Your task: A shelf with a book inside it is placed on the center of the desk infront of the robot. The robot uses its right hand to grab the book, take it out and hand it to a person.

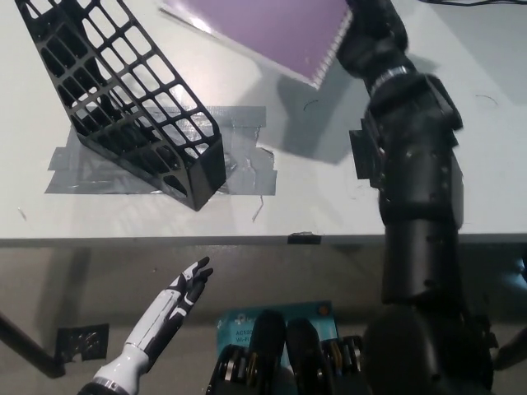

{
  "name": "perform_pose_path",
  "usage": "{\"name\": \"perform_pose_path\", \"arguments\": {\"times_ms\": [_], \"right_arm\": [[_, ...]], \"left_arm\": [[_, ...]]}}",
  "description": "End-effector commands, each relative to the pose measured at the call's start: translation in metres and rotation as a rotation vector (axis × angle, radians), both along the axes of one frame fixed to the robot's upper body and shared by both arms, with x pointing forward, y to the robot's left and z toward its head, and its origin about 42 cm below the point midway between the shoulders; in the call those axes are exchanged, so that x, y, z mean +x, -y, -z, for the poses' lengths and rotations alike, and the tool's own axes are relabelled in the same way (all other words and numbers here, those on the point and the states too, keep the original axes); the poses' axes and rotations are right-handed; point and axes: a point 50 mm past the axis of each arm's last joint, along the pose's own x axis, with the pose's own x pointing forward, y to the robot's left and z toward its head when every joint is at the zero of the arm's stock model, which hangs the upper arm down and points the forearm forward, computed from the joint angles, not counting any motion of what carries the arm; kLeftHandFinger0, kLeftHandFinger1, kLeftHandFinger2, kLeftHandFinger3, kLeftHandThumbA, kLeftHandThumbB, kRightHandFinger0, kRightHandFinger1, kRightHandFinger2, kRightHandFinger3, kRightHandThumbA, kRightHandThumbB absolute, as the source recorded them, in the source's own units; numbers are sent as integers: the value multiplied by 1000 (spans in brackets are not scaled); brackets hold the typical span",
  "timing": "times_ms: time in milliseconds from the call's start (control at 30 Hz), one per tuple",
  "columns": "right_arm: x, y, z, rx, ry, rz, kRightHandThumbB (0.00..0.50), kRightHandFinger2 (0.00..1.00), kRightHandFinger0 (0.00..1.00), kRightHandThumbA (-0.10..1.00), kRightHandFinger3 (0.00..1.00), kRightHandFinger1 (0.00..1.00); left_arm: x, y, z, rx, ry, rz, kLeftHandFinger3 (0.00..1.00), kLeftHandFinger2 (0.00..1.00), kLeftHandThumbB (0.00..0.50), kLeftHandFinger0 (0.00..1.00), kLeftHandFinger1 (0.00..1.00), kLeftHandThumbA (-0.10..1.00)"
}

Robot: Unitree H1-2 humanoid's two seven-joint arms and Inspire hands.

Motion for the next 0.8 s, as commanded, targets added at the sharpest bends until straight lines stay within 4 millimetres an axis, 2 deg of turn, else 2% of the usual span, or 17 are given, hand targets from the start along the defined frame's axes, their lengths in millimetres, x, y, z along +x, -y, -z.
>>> {"name": "perform_pose_path", "arguments": {"times_ms": [0, 67, 100, 167, 333, 500, 567, 700, 767], "right_arm": [[-3, 14, -2, 110, 46, -3, 52, 0, 0, 902, 0, 0], [-4, 17, 8, 109, 25, 5, 45, 0, 0, 899, 0, 0], [-4, 21, 21, 104, 3, 20, 10, 0, 0, 883, 0, 0], [-4, 24, 30, 110, -15, 30, 4, 0, 0, 866, 0, 0], [-7, 30, 63, 104, -80, 62, 0, 0, 0, 879, 0, 0], [-9, 28, 82, 93, -116, 71, 0, 0, 0, 889, 0, 0], [-11, 26, 97, 83, -144, 83, 0, 0, 0, 885, 0, 0], [-9, 22, 102, 88, -162, 97, 0, 0, 0, 881, 0, 0], [-8, 22, 103, 91, -164, 98, 17, 0, 0, 890, 0, 0]], "left_arm": [[-5, -1, -10, -26, 48, -7, 1000, 1000, 377, 1000, 1000, 1000], [-5, -2, -10, -21, 53, -7, 1000, 1000, 379, 1000, 1000, 1000], [-4, -2, -11, -22, 53, -7, 1000, 1000, 386, 1000, 1000, 1000], [-3, -2, -12, -23, 52, -7, 1000, 1000, 389, 1000, 1000, 1000], [0, -2, -14, -21, 59, -5, 1000, 1000, 381, 1000, 1000, 1000], [0, -2, -14, -18, 65, -5, 1000, 1000, 368, 1000, 1000, 1000], [0, -2, -14, -17, 65, -8, 1000, 1000, 366, 1000, 1000, 1000], [4, -3, -17, -15, 76, -10, 1000, 1000, 356, 1000, 1000, 1000], [5, -3, -18, -19, 70, -12, 1000, 1000, 358, 1000, 1000, 1000]]}}
